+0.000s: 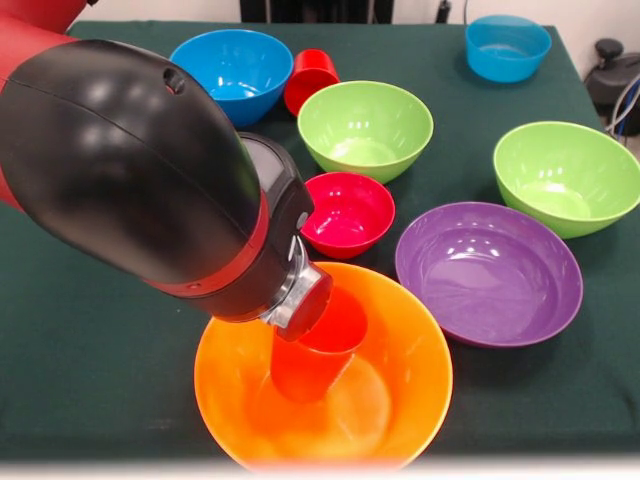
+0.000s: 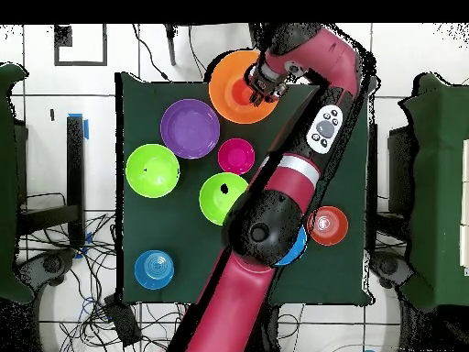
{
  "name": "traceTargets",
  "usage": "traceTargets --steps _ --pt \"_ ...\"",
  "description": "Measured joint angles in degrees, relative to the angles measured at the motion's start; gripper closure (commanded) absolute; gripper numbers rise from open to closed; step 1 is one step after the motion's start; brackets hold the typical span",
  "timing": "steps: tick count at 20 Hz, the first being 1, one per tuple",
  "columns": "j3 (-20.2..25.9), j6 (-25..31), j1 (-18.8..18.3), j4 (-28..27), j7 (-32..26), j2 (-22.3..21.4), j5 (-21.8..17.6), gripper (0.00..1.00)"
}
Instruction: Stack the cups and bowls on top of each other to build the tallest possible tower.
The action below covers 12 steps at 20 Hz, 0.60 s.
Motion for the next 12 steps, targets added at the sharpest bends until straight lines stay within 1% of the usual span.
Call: traceTargets --steps 4,7,8,12 --pt "-0.7 0.0 -0.2 0.0 0.0 0.0 0.6 1.0" --pt "-2.2 0.0 -0.5 0.0 0.0 0.0 1.7 1.0" --pt "-3.2 0.0 -0.8 0.0 0.0 0.0 2.9 1.0" --pt "-5.5 0.0 -1.1 0.0 0.0 0.0 5.3 1.0"
